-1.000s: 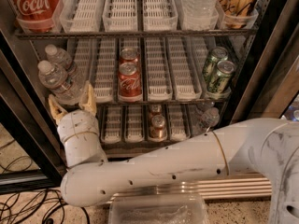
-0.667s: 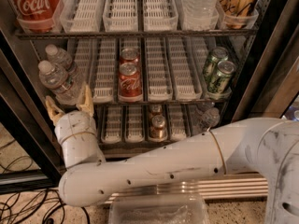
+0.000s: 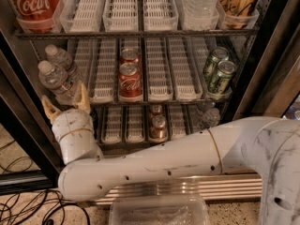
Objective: Pick water bottle from middle shelf of fridge
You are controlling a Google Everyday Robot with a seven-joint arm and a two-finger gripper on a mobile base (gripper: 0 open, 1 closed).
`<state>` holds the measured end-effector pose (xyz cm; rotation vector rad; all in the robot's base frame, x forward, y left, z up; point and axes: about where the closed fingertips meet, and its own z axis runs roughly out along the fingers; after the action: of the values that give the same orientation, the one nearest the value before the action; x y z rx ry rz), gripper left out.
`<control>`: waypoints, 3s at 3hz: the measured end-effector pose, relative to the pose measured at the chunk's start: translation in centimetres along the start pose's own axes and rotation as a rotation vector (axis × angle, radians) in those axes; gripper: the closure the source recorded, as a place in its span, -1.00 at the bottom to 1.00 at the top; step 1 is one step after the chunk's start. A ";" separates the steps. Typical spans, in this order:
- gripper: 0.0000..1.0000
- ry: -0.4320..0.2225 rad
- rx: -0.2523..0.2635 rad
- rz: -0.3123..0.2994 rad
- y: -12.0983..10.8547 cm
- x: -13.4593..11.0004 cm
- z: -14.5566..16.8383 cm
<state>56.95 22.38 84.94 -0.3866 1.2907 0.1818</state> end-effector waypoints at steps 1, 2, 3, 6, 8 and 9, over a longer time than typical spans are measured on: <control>-0.32 -0.015 0.009 -0.008 -0.3 0.0 1.0; -0.32 -0.033 0.037 -0.013 -1.0 -0.2 1.9; -0.32 -0.050 0.058 -0.013 -1.4 -0.5 2.7; 1.00 -0.038 0.079 -0.002 -1.0 -0.2 3.4; 1.00 -0.058 0.061 -0.002 -1.1 -1.1 3.5; 1.00 -0.112 0.024 -0.004 -1.0 -3.4 3.9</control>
Offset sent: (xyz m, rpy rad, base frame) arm 0.0318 -0.0059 0.0133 0.0195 -0.0623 -0.0606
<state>59.91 23.26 89.22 -0.3540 1.1807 0.1817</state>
